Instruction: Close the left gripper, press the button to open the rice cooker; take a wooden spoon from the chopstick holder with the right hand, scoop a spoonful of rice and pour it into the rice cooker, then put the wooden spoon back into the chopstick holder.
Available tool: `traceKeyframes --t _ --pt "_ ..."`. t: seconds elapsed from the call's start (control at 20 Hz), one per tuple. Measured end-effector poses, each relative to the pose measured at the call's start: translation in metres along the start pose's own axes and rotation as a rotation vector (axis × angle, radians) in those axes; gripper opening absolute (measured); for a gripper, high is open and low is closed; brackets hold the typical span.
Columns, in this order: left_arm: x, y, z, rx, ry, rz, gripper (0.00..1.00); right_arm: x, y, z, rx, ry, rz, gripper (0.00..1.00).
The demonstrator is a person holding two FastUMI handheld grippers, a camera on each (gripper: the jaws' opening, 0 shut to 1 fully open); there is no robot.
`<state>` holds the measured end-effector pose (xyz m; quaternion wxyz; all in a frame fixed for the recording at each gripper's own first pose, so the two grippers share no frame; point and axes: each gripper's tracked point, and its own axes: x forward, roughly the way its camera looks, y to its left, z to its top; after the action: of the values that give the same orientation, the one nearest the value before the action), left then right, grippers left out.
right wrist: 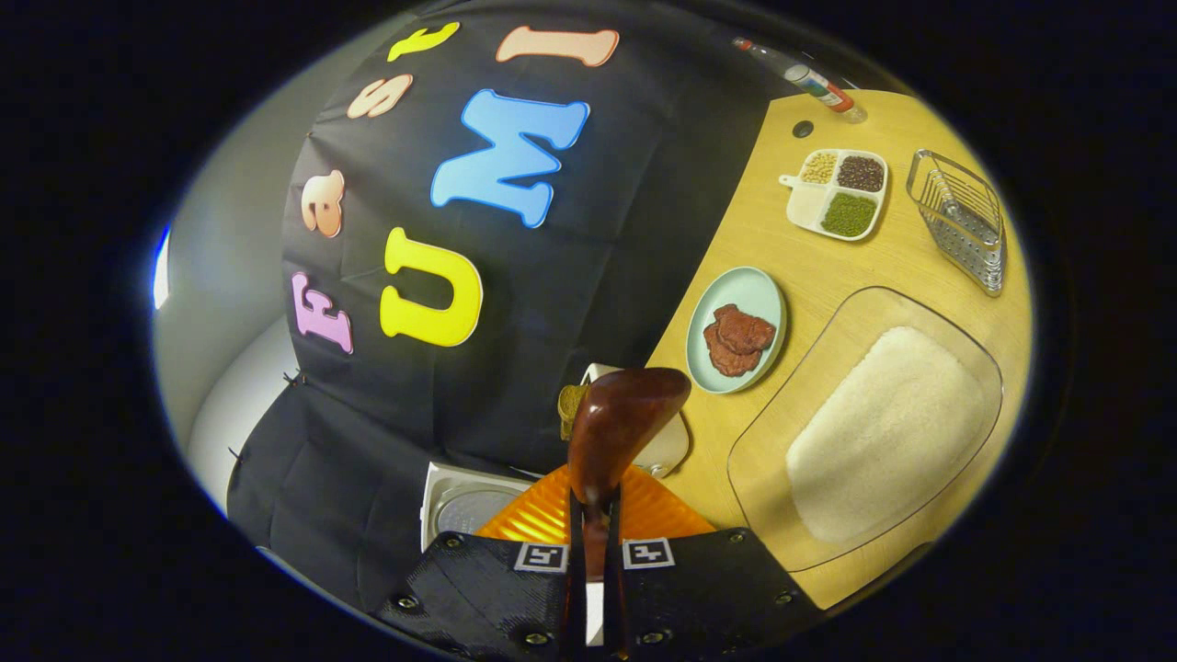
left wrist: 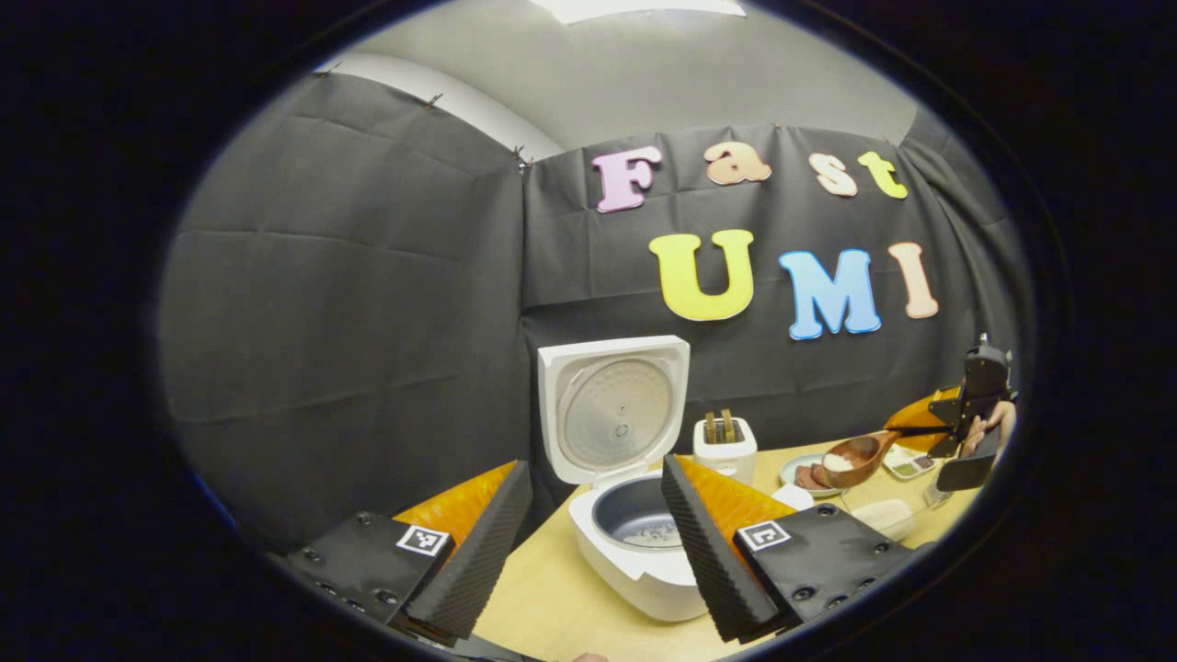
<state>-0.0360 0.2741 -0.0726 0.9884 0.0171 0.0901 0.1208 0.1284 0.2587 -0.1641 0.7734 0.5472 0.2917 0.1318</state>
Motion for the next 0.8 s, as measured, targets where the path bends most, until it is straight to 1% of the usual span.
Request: traceKeyframes --t 0.05,0.1,0.2,0.45,0.5,0.55,0.6,0.7,0.75,0.8 --pt "0.000 0.004 -0.002 -0.002 0.003 0.010 0.98 0.003 0.006 -0.006 -0.015 0.011 0.007 0.07" --pt "-0.002 0.008 -0.004 -0.005 0.007 0.019 1.00 0.009 0.013 -0.011 -0.028 0.022 0.017 0.07" --pt "-0.004 0.019 -0.007 -0.009 0.014 0.040 0.98 0.020 0.025 -0.022 -0.050 0.044 0.036 0.07" --pt "-0.005 0.044 -0.015 -0.018 0.037 0.101 0.98 0.047 0.050 -0.056 -0.137 0.102 0.065 0.07" --pt "-0.007 0.049 -0.019 -0.019 0.041 0.113 0.94 0.052 0.055 -0.062 -0.157 0.111 0.070 0.07" --pt "-0.010 0.055 -0.020 -0.019 0.046 0.124 1.00 0.058 0.058 -0.068 -0.176 0.120 0.073 0.07" --pt "-0.012 0.060 -0.023 -0.020 0.051 0.136 0.94 0.063 0.061 -0.076 -0.192 0.130 0.076 0.07" --pt "-0.022 0.073 -0.029 -0.022 0.061 0.160 0.98 0.073 0.066 -0.089 -0.227 0.149 0.079 0.07" --pt "-0.026 0.079 -0.032 -0.023 0.066 0.173 0.94 0.078 0.070 -0.096 -0.245 0.156 0.079 0.07" --pt "-0.026 0.084 -0.033 -0.026 0.072 0.185 0.98 0.083 0.072 -0.102 -0.263 0.167 0.081 0.07"
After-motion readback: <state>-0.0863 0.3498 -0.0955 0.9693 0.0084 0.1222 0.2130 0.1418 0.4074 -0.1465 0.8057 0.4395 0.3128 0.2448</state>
